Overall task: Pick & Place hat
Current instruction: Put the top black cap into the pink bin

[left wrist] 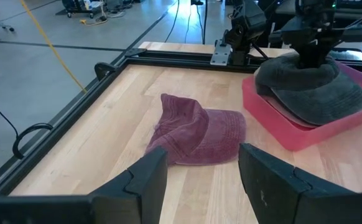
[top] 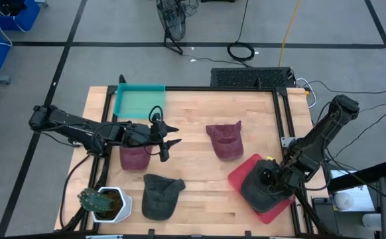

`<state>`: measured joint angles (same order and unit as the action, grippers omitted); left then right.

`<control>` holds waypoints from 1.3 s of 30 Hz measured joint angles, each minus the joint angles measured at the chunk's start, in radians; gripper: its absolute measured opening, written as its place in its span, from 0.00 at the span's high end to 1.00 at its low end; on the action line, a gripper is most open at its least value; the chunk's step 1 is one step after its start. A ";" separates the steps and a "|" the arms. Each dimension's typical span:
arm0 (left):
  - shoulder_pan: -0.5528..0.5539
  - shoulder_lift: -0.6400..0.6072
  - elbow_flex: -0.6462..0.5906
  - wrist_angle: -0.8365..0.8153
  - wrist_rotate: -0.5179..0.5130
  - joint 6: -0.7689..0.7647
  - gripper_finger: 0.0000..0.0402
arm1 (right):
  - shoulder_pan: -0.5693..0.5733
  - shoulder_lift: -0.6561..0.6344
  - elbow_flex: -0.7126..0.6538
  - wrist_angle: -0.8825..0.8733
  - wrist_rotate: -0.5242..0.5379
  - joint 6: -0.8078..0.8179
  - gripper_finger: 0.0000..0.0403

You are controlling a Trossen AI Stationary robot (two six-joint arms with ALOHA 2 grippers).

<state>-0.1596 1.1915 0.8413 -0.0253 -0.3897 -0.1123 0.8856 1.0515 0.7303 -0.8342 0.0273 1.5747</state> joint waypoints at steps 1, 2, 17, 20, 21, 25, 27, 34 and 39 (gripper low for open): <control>0.000 0.000 0.000 0.000 0.000 0.000 0.50 | 0.000 0.000 0.008 -0.005 0.000 -0.006 0.94; 0.000 0.000 0.000 0.000 0.000 0.000 0.50 | 0.000 0.001 0.017 -0.013 0.002 -0.013 0.94; 0.000 0.000 0.000 -0.001 0.000 0.000 0.50 | 0.000 0.012 0.167 -0.155 0.016 -0.026 0.94; 0.000 0.000 0.000 -0.001 0.000 0.000 0.50 | 0.000 0.018 0.222 -0.193 0.067 -0.056 0.94; 0.000 0.000 0.000 -0.001 0.000 0.000 0.50 | 0.000 0.023 0.242 -0.199 0.090 -0.074 0.94; 0.000 0.000 0.000 -0.001 0.000 0.000 0.50 | 0.000 0.060 0.307 -0.203 0.206 -0.174 0.94; 0.000 0.000 0.000 -0.001 0.000 0.000 0.50 | -0.004 0.088 0.326 -0.184 0.246 -0.224 0.94; 0.000 0.000 0.000 -0.001 0.000 0.000 0.50 | -0.062 0.245 0.337 -0.147 0.045 -0.331 0.94; 0.000 0.000 0.000 -0.002 0.000 -0.001 0.50 | -0.065 0.338 0.337 -0.144 -0.159 -0.334 0.94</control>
<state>-0.1596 1.1915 0.8413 -0.0273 -0.3897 -0.1131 0.8210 1.3895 1.0676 -0.9783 -0.1314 1.2411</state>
